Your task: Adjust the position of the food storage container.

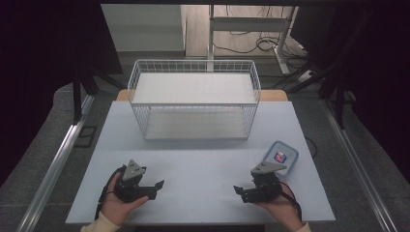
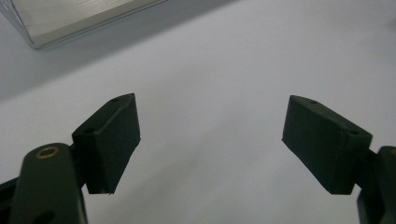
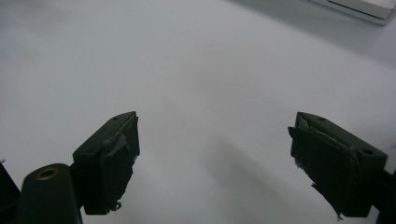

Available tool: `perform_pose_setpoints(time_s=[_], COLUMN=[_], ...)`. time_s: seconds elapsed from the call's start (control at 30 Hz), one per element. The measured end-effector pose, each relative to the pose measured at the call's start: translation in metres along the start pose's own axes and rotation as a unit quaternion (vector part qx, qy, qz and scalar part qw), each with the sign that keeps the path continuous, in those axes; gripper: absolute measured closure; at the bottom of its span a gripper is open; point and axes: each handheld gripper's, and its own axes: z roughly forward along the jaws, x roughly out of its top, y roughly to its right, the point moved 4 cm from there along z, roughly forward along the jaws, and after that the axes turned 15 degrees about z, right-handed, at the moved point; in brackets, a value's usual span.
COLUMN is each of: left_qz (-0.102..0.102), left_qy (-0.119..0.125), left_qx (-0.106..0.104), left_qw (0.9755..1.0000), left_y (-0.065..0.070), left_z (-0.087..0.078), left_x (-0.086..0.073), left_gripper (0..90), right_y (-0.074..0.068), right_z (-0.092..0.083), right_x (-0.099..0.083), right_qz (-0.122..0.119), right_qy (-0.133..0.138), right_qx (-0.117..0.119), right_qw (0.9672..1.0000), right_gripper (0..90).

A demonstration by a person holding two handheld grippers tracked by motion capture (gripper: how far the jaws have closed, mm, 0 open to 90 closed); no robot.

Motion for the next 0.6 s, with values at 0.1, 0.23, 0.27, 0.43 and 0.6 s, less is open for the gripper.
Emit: perform_pose_setpoints(time_s=[0.1, 0.23, 0.27, 0.43, 0.6], left_qz=[0.002, 0.006, 0.008, 0.005, 0.01], left_qy=[0.001, -0.002, -0.005, -0.002, 0.003], left_qx=[-0.001, -0.003, -0.004, -0.011, -0.013], left_qw=[1.0, 1.0, 1.0, 0.9999, 0.9999], left_y=[0.0004, 0.0021, 0.0026, 0.0042, 0.0042], left_z=[0.0, 0.0023, 0.0031, 0.0035, 0.0045], left_x=[0.0006, 0.0, -0.0005, -0.0001, 0.0048], left_gripper=[19.0, 18.9, 18.9, 18.8, 18.9], right_y=[0.0003, 0.0019, 0.0023, 0.0022, 0.0016], right_z=[-0.001, -0.0013, -0.0014, -0.0021, -0.006], right_x=[0.0, -0.0003, -0.0002, 0.001, -0.0009], right_qz=[0.002, 0.002, 0.001, 0.002, 0.004], right_qy=[0.002, 0.0, -0.001, 0.003, 0.002], right_qx=[0.001, 0.002, 0.002, 0.004, 0.003], right_qw=[1.0, 1.0, 1.0, 1.0, 1.0], right_gripper=[16.2, 16.6, 16.7, 16.8, 17.1])
